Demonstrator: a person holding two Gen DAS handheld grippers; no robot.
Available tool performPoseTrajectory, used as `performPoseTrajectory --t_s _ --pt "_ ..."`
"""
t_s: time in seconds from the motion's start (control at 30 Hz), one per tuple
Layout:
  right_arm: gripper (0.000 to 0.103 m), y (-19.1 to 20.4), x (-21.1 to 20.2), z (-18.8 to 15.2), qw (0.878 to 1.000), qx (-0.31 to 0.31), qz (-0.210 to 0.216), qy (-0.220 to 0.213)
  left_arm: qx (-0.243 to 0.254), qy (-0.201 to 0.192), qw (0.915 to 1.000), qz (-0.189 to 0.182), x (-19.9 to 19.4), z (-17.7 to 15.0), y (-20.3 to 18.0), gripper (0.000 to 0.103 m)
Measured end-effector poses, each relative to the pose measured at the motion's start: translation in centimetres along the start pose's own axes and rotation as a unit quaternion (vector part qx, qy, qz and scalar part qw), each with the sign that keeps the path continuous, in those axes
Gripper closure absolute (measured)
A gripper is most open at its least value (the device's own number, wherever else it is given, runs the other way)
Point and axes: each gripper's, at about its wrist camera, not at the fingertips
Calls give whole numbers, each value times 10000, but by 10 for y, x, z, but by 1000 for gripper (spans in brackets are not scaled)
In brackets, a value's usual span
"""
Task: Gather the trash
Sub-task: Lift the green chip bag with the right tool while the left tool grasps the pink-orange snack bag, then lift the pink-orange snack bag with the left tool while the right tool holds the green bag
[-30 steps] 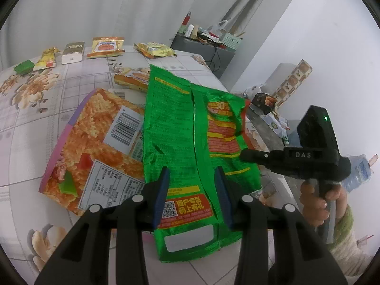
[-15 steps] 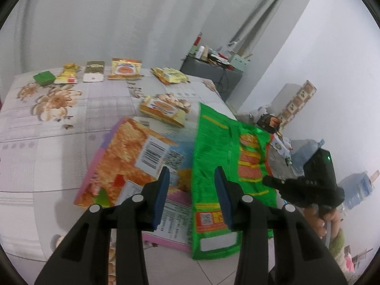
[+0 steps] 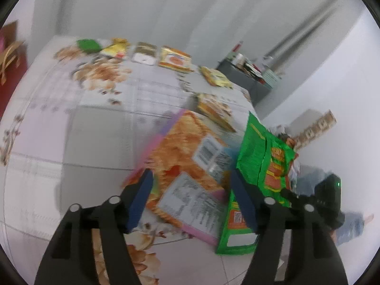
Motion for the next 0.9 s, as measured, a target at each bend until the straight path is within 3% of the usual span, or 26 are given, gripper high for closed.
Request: performPoseTrajectory --t_s 0.17,0.33,0.53,0.8,0.9 --pt "103 2 13 -1 9983 -231 -518 114 -448 79 9989 -85 3 14 26 28" --pt "103 0 20 -3 9974 -220 -671 169 -698 317 9969 -171 26 34 37 27" --pt "103 -3 26 -4 9966 -162 -778 195 -532 829 9943 -403 64 43 27 27" --pt "103 -3 25 -7 9964 -200 -799 206 -750 1419 9801 -1170 81 43 32 30" --pt "103 -2 28 -6 9963 -224 -806 211 -926 1509 9723 -1523 74 34 39 37"
Point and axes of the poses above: each gripper's, at about its wrist camera, not at the fingertips, and x roughly the way its jaws point, y to its left, z to its top, and after that the axes turned 14 degrees about z, right-handed
